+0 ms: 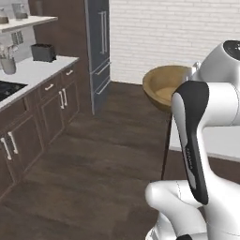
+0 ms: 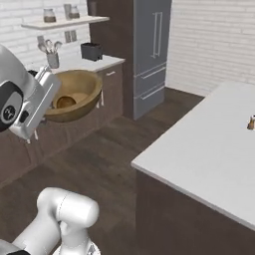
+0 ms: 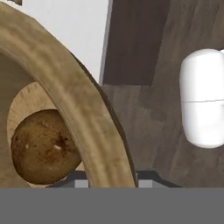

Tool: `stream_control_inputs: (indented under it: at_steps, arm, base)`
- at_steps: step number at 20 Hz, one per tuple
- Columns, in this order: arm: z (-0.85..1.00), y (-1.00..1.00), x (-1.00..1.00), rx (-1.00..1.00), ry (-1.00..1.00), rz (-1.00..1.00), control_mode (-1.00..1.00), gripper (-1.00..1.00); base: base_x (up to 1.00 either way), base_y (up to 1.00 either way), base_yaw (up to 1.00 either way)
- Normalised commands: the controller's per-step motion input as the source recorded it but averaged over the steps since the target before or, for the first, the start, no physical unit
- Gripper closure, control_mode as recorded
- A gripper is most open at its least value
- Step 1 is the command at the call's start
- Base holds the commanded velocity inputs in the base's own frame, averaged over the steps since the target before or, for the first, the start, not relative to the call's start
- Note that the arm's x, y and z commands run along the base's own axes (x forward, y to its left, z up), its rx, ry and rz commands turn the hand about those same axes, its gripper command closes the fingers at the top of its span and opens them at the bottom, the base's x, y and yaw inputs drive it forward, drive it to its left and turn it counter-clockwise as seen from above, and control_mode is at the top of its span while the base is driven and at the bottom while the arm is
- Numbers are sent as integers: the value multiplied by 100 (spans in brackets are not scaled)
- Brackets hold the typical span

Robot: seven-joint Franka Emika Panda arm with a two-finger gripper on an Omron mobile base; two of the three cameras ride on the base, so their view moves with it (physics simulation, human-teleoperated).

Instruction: Pick the mushroom from the sink and place it in the bowl. Then pick the bowl and place it in the microwave. Then close the microwave door and press the start button.

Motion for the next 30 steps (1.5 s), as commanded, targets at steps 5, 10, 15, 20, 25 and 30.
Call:
stream_control_inputs:
  at_steps: [5, 10, 15, 20, 25, 30]
  arm:
    - [0, 0, 0, 0, 0, 0, 100, 100]
    - [0, 0, 0, 0, 0, 0, 100, 100]
    - [0, 0, 0, 0, 0, 0, 100, 100]
    - [0, 0, 0, 0, 0, 0, 100, 100]
    - [0, 0, 0, 0, 0, 0, 100, 100]
    - [0, 0, 0, 0, 0, 0, 100, 100]
  base:
    - [-12, -40, -74]
    - [-9, -37, -75]
    - [-6, -35, -74]
    - [-7, -33, -73]
    - [-4, -34, -73]
    - [-2, -32, -73]
